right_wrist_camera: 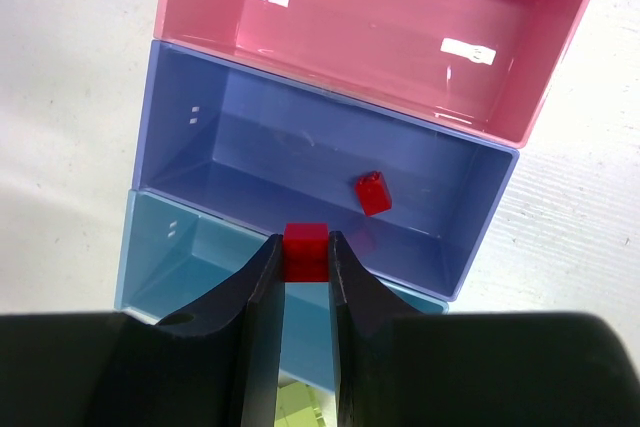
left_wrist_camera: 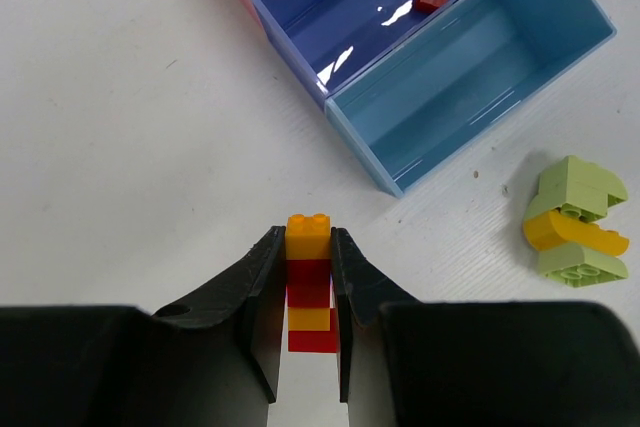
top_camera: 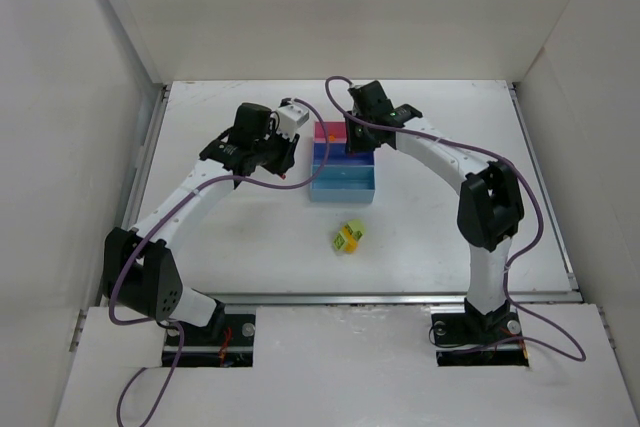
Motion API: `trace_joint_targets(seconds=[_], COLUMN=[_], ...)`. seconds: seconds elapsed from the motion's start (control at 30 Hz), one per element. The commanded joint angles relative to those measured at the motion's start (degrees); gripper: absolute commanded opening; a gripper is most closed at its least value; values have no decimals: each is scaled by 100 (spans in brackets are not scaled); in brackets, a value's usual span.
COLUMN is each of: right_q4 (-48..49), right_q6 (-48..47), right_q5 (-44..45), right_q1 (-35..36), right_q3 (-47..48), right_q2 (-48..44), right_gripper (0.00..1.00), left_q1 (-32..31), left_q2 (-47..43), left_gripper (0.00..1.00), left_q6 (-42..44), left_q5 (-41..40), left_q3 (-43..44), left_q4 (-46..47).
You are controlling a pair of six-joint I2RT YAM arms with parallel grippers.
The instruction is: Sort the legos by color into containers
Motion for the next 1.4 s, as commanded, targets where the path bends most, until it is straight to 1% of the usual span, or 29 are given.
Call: trace_joint_targets(seconds=[0.0,0.83,1.07,1.2,1.23,1.27,1.3,1.33,1.37], right_q4=[112,112,59,-55,-55,-55,-55,-55,-55], right_q6=[-18,-70,-70,-131,-132,-132,-132,-132,-132], right_q5=[81,81,134,134,134,134,82,81,81], right_q1=[38,38,38,38,38,38,38,38,38], right_q3=[67,172,408,559,559,559,559,559,559], right_q2=[-266,-108,68,200,252,253,253,253,253], right_gripper=[0,0,1,15,25,30,39,39,45], left_q1=[11,11,11,11,11,11,11,11,11], left_q2=[-224,-224,-224,-276,-276,-276,-276,-276,-276], left_gripper=[0,0,0,0,0,0,0,0,0], left_q6=[-65,-65,-65,-65,-65,-65,-65,-65,-65], left_q5=[88,141,141,141,141,141,141,141,141], left_q3=[-95,-95,-42,-104,-104,-104,-104,-104,-104], left_q4=[136,136,136,136,136,136,136,136,136])
